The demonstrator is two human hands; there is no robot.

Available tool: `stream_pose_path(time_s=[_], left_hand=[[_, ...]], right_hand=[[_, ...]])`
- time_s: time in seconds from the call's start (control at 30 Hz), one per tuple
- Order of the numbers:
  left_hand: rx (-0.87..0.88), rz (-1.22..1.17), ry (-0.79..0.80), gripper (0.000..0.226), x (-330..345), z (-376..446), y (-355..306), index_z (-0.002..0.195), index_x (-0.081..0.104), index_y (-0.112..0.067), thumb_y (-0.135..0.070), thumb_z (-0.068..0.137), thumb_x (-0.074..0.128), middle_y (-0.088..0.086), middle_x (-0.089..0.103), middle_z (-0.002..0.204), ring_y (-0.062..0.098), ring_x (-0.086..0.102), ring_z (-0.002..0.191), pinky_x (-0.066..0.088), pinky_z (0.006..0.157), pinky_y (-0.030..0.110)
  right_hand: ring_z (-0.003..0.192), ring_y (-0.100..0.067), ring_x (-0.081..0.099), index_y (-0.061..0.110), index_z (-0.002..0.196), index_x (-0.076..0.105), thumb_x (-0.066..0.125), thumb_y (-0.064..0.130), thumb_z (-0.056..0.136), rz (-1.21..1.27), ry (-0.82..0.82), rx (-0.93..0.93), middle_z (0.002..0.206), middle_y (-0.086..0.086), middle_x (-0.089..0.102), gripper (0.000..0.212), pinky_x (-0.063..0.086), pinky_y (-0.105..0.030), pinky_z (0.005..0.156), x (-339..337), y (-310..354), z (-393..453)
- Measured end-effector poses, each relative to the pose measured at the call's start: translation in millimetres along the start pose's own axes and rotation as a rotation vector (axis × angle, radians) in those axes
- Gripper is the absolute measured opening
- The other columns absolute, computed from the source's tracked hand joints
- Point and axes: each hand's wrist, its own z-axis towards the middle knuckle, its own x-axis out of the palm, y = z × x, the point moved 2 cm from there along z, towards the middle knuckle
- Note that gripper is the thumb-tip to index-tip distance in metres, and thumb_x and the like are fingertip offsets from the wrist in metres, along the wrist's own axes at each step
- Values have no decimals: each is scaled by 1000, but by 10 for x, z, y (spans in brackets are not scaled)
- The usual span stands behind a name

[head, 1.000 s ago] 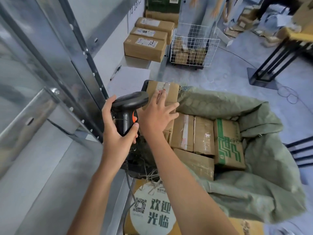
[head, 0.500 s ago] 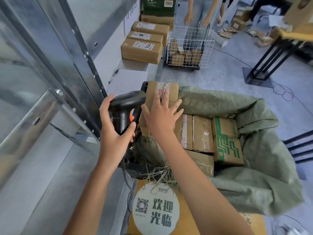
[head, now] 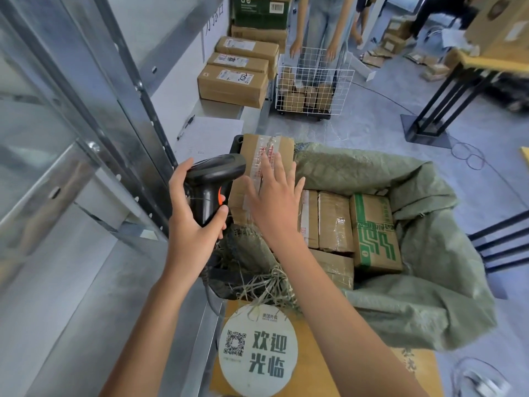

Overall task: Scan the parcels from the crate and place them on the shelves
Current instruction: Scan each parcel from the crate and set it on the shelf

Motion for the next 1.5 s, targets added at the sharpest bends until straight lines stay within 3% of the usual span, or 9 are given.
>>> stream_pose_path(time_s=[0.23,0.43,0.53,0.63,0.8,1.2,1.3,1.4,1.5], left_hand=[[-25,59,-124,92,-31,-422,-121,136,35,-65,11,92,65,-4,67,97,11,63,63,53,55,25],[-23,225,-338,87,-60,-1213,-382,137,30,-64,1,94,68,9,66,105,14,67,66,55,61,30],[-42,314,-500,89,-86,-1795,-559,132,28,-71,-3,93,70,3,67,101,13,67,64,57,62,37],[-64,300,-646,90,-132,-2386,-728,131,31,-71,2,94,68,-4,69,98,11,64,62,56,62,35],[-76,300,-849,90,-252,-3327,-1041,135,33,-65,9,94,64,-11,70,93,8,62,63,53,55,22],[-148,441,-1317,80,-598,-5477,-1607,144,33,-51,4,95,65,-7,67,107,7,63,69,53,59,21],[-222,494,-1424,80,-721,-6100,-1696,142,31,-56,-1,96,66,-11,69,102,14,62,63,55,58,26],[-273,509,-1505,79,-907,-6721,-1742,139,32,-61,-4,96,66,-1,70,96,26,64,65,57,60,37],[-297,514,-1557,84,-1120,-7282,-1740,134,32,-67,-1,95,66,-7,72,97,19,67,68,58,63,35]], right_hand=[[155,-32,-5,19,161,16,36,49,105,-35,50,-137,169,-6,4,66,-7,-48,123,-63,3,-207],[155,-34,0,17,160,19,36,46,106,-83,100,-449,168,-9,8,64,-1,-49,124,-142,-13,-682],[155,-34,1,17,160,17,36,47,106,-95,174,-608,168,-9,8,65,-1,-49,124,-212,-1,-1000],[155,-33,1,19,161,17,35,48,105,-103,214,-742,168,-7,9,65,1,-49,125,-280,75,-1394],[155,-33,-1,20,161,16,33,49,106,-23,332,-949,169,-7,7,65,1,-50,125,-302,367,-2171],[155,-32,-4,23,161,13,32,51,106,42,611,-1414,169,-3,2,65,-1,-48,124,-70,1066,-4511],[155,-31,-4,23,161,14,32,51,106,58,693,-1489,169,-3,2,64,-1,-47,125,13,1200,-5235],[155,-32,-4,24,161,13,32,50,106,59,762,-1509,169,-3,1,64,-1,-48,125,116,1306,-5938],[155,-33,-5,22,161,14,36,45,106,42,810,-1492,169,-4,2,63,-1,-47,125,225,1352,-6567]])
